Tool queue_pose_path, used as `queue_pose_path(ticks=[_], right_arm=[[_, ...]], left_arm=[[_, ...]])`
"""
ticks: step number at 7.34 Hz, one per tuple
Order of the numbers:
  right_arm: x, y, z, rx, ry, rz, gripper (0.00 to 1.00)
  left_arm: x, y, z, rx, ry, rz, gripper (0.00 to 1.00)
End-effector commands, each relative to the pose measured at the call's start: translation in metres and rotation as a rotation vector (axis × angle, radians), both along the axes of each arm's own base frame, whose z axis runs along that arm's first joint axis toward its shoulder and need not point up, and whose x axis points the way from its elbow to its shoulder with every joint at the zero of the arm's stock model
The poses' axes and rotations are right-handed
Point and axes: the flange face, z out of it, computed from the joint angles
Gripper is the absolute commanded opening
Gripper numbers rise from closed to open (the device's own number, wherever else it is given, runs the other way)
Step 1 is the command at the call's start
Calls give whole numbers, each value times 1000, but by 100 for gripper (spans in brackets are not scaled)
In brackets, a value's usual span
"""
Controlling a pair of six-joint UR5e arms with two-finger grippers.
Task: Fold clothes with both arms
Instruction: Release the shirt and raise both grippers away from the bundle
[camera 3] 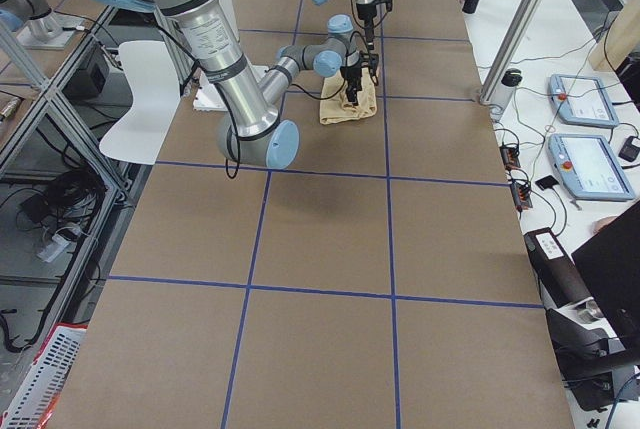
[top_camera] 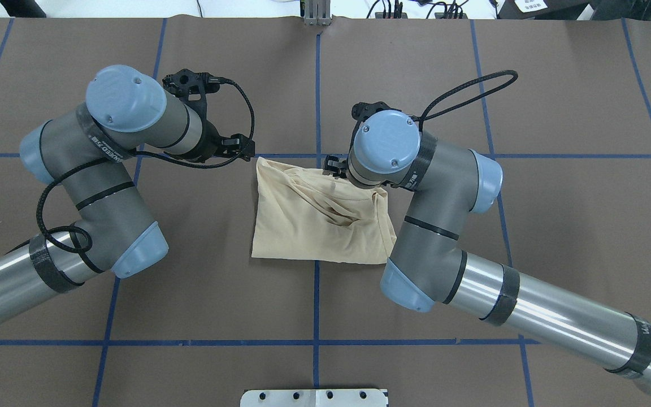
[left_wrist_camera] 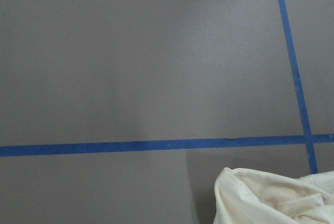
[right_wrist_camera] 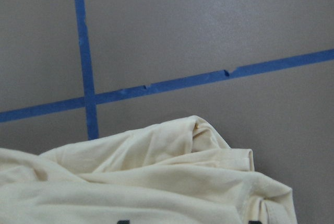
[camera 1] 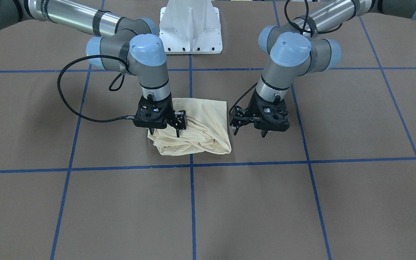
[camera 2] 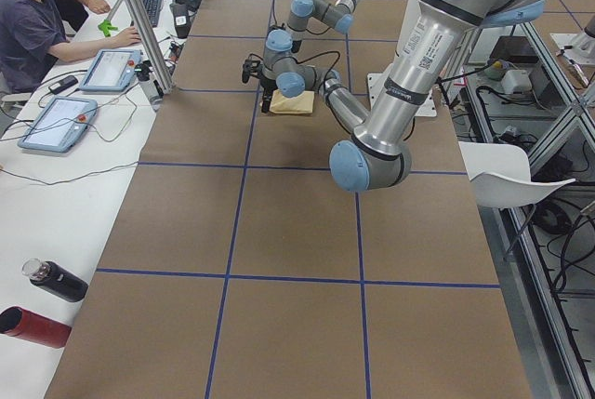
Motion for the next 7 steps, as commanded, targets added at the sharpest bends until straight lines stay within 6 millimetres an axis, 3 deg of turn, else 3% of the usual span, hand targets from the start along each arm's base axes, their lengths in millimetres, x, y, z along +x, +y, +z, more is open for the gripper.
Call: queue_pose_path(ticks=[1, 2, 3, 7], right_arm=[[-4, 14, 4, 17, 10, 4, 16], [-4, 13, 2, 18, 7, 4, 0], [-2, 10, 4, 21, 12, 8, 0], [31, -42, 16, 90, 68, 21, 0]], left_arm=[[0, 0, 0, -1, 0, 0, 100], [0, 0, 0, -3, 1, -2, 100], [0, 0, 0, -4, 0, -4, 100], [-1, 1, -2, -6, 7, -6, 100]])
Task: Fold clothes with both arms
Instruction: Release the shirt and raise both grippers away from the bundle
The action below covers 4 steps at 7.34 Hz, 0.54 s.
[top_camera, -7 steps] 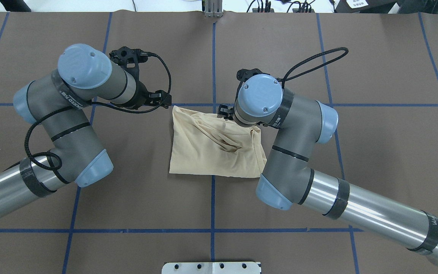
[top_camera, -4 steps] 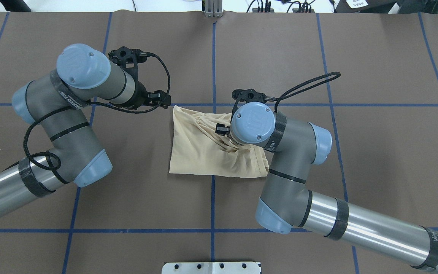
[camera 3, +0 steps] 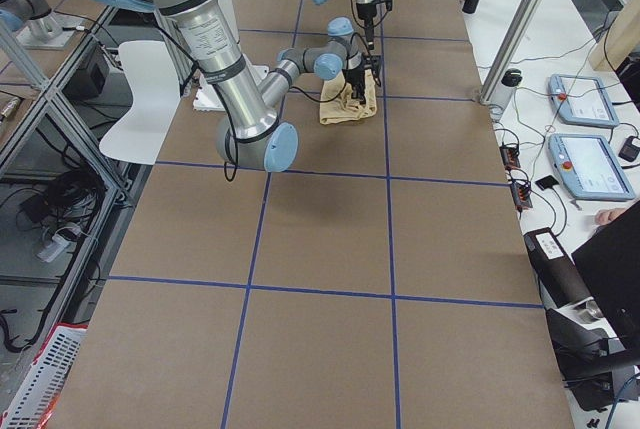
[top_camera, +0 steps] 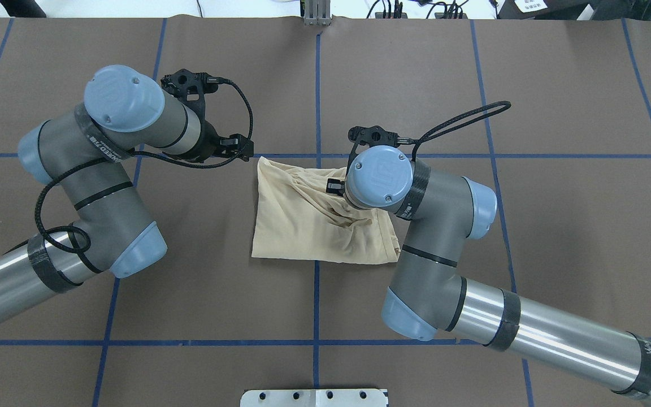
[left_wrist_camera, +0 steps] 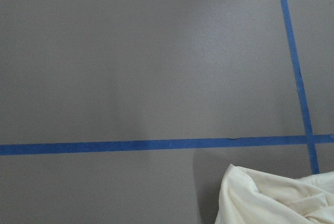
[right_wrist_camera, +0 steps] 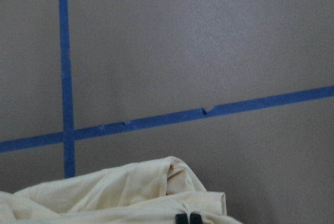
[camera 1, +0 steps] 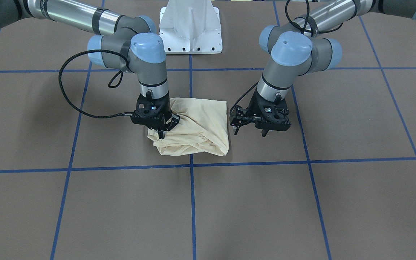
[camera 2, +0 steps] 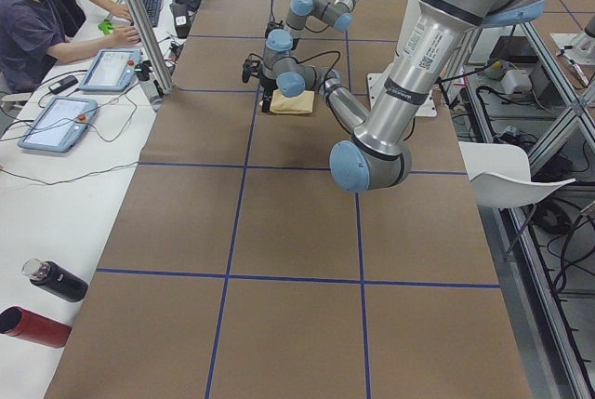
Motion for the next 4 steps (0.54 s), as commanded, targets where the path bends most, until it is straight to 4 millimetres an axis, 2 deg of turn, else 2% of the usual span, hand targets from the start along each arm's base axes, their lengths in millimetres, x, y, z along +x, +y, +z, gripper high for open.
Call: queue_pose_path(ticks=[1, 2, 3, 4], right_arm=[[7, -24, 15, 44, 56, -21, 0], [8, -29, 14, 60, 61, -3, 22], [13, -37, 12, 75, 71, -6, 99], [30, -55, 8, 54, 52, -14, 100]], left_arm=[[-1, 1, 0, 0, 1, -1, 100], [0, 0, 0, 2, 0, 1, 100], [-1, 0, 1, 6, -3, 4, 100], [-1, 1, -2, 10, 1, 9, 100]])
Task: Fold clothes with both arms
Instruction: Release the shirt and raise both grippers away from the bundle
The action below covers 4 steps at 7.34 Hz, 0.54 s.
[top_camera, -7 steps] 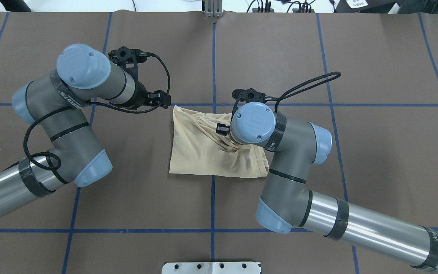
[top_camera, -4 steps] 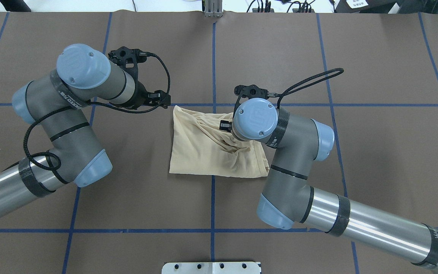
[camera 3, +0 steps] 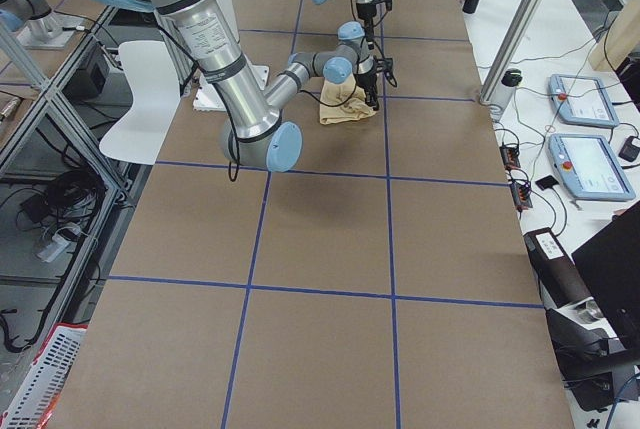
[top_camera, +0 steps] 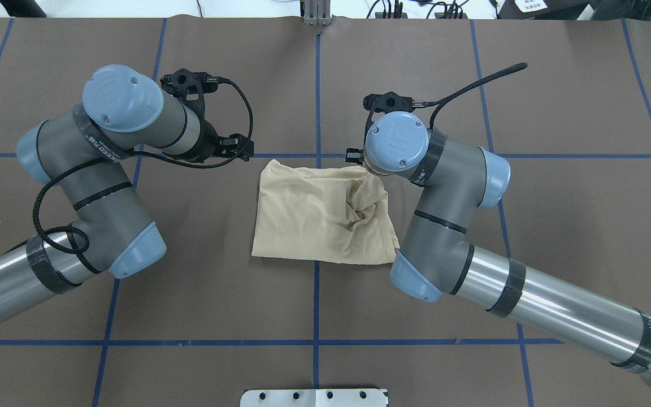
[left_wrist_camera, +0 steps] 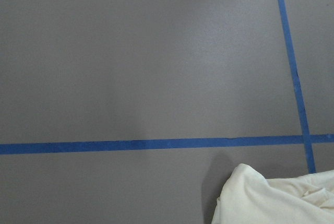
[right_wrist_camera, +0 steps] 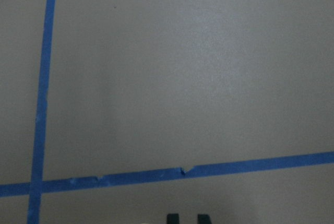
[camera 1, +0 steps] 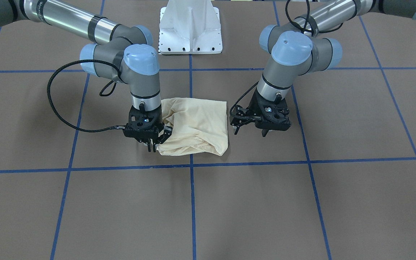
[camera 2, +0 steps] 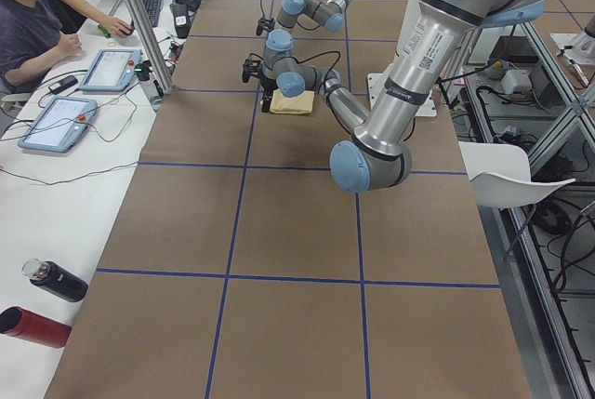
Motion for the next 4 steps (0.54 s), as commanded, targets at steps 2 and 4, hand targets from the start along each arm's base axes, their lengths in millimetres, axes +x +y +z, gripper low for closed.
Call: queue_pose_path(ticks=[2, 4], right_arm=[[83, -58, -1, -132, -104, -114, 100], [168, -53, 18, -104, -32, -201, 100]], left_arm=[[-23, 1, -17, 24, -10, 45, 100], [-87, 10, -27, 95, -139, 115, 100]])
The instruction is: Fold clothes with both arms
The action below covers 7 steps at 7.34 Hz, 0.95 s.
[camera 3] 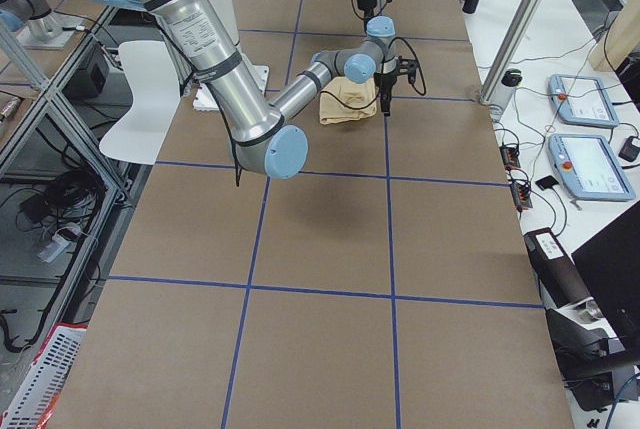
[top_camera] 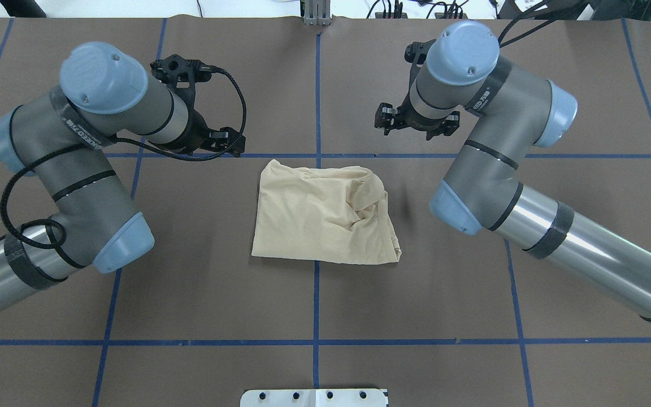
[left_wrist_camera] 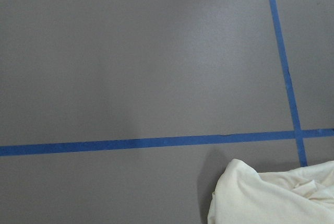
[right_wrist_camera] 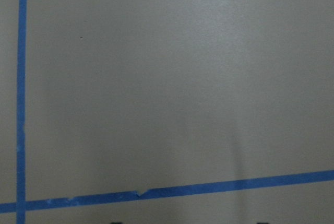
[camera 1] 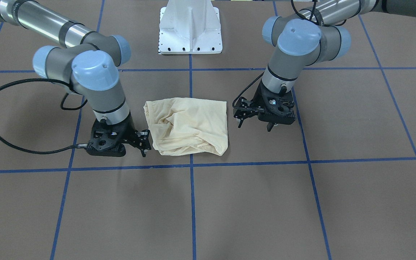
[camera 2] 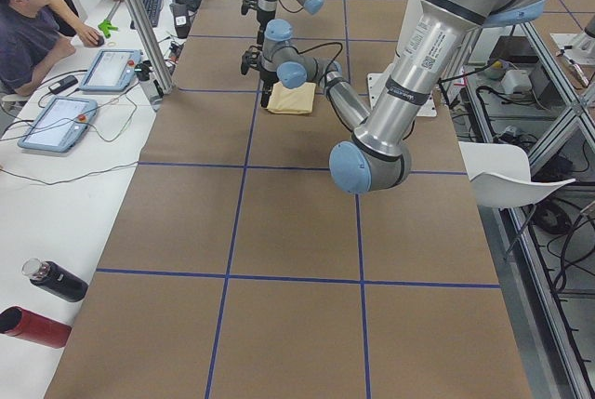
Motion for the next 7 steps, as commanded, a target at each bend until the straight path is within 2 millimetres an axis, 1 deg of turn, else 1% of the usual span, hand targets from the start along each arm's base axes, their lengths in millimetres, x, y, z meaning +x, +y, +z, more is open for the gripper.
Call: queue_pose_path(ticks=[1, 2, 3, 4, 5, 6, 7], right_arm=[[103, 12, 15, 49, 69, -121, 100], [146, 23, 35, 60, 93, -166, 100], [192, 36, 73, 81, 115, -224, 100], [242, 45, 115, 105, 140, -286, 100], [290, 58, 163, 108, 151, -345, 100], [340, 73, 207, 120, 174, -397, 100], [387, 94, 245, 120, 174, -427, 100]], left_arm=[[-80, 9, 8, 86, -130, 81, 100], [-121, 3, 31, 142, -192, 114, 100], [-162, -7, 67, 183, -245, 168, 100], [-210, -19, 96, 209, -296, 183, 100], [-259, -21, 135, 215, -335, 212, 100], [-305, -22, 164, 244, -365, 253, 100], [-346, -13, 196, 231, -379, 270, 100]])
